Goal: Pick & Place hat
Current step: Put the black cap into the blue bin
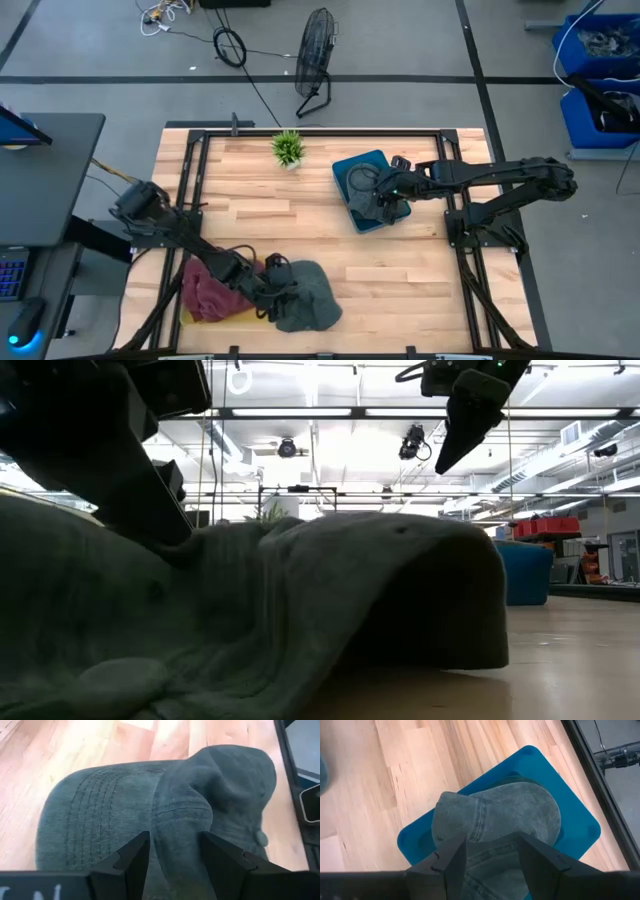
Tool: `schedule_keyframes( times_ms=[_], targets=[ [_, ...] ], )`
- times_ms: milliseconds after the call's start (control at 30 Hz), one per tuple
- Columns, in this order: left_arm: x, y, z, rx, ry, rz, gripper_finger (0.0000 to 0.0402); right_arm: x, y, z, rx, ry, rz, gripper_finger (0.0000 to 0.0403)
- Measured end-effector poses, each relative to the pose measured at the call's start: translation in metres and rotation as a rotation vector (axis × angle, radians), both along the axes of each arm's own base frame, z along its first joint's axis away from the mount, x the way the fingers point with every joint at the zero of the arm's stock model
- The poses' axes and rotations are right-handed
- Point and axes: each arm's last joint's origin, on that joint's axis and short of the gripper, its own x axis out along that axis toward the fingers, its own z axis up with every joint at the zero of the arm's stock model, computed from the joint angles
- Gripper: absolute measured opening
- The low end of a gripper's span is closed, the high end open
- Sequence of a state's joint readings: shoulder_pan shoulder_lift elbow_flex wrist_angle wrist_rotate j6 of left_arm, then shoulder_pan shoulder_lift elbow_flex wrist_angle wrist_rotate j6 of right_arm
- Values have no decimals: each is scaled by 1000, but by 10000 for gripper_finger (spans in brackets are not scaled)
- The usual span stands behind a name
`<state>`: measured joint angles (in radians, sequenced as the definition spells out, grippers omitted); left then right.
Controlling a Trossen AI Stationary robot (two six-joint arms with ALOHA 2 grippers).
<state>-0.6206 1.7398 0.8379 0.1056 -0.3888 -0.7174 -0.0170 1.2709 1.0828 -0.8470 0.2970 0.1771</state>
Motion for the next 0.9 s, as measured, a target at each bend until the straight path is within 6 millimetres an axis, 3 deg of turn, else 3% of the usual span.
schedule_keyframes(
  times_ms=[167,367,467,667,800,900],
  targets=[
    [2,3,-4,52,4,-21,139,3,0,2,8,-40,-9,178],
    [13,8,4,12,-15,32,17,10,5,6,49,-120,71,178],
    [23,4,20,33,-48,-2,13,14,11,9,63,-163,141,178],
    [38,1,72,150,-88,2,8,17,38,12,156,-208,311,178],
    [51,14,96,222,-63,96,9,23,65,15,163,-281,422,178],
    [60,29,100,220,-71,147,13,32,86,14,153,-346,516,178]
  ],
)
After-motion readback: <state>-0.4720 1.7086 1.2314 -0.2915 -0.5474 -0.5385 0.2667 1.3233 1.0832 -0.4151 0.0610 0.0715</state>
